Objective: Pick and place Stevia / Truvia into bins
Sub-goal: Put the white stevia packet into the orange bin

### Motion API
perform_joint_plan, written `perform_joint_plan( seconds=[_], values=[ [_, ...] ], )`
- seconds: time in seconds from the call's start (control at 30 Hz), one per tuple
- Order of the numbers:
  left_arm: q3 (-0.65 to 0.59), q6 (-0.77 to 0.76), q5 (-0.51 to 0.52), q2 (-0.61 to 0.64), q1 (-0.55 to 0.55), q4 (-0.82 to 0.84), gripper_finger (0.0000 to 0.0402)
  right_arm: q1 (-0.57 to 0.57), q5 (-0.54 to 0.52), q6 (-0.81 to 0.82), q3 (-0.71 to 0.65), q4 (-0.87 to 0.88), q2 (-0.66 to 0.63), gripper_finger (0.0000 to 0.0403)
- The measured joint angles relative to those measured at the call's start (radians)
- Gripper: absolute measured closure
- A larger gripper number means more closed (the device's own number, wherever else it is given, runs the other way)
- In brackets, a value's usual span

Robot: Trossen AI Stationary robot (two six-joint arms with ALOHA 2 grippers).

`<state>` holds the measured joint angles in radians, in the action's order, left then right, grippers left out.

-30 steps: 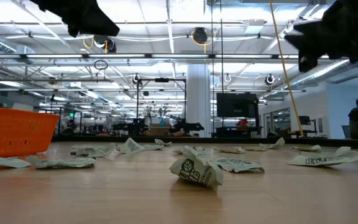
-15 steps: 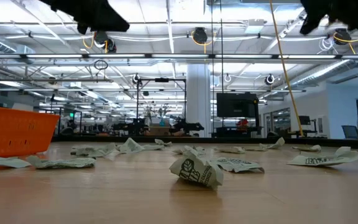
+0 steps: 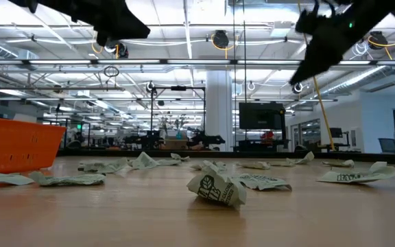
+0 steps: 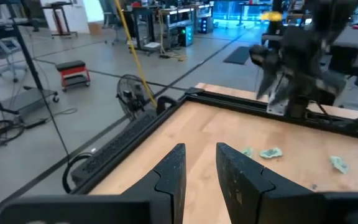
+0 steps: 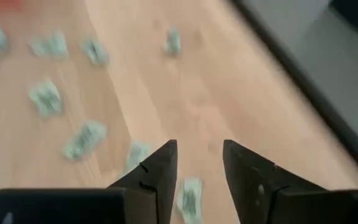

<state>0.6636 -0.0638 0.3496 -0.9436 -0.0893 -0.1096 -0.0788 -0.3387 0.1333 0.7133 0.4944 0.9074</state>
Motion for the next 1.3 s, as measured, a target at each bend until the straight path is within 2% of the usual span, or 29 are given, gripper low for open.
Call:
perform_joint_plan(
  seconds=[0.17, 0.33, 0.53, 0.8, 0.9, 1.1, 1.2, 1.3],
  values=[
    [0.0, 0.01, -0.001, 0.0, -0.016, 0.009, 0.0309, -0.001, 0.0, 0.012, -0.102, -0.048, 0.139, 0.0277],
    [0.0, 0.01, -0.001, 0.0, -0.018, 0.009, 0.0309, -0.001, 0.003, 0.013, -0.183, -0.142, 0.215, 0.0277],
    [0.0, 0.011, -0.001, 0.0, -0.018, 0.009, 0.0309, -0.005, 0.004, 0.038, -0.245, -0.227, 0.25, 0.0277],
    [0.0, 0.017, -0.001, 0.0, -0.018, 0.009, 0.0309, -0.068, 0.025, 0.023, -0.357, -0.388, 0.264, 0.0282],
    [0.0, 0.017, 0.0, 0.0, -0.018, 0.008, 0.0309, -0.089, 0.027, 0.002, -0.387, -0.413, 0.262, 0.0306],
    [0.0, 0.017, 0.0, 0.0, -0.018, 0.008, 0.0309, -0.091, 0.028, -0.022, -0.445, -0.556, 0.263, 0.0393],
    [0.0, 0.016, 0.0, 0.0, -0.018, 0.008, 0.0309, -0.09, 0.028, -0.023, -0.449, -0.613, 0.263, 0.0395],
    [0.0, 0.022, 0.004, 0.0, -0.018, 0.007, 0.0309, -0.089, 0.06, -0.026, -0.447, -0.744, 0.257, 0.0401]
  ],
)
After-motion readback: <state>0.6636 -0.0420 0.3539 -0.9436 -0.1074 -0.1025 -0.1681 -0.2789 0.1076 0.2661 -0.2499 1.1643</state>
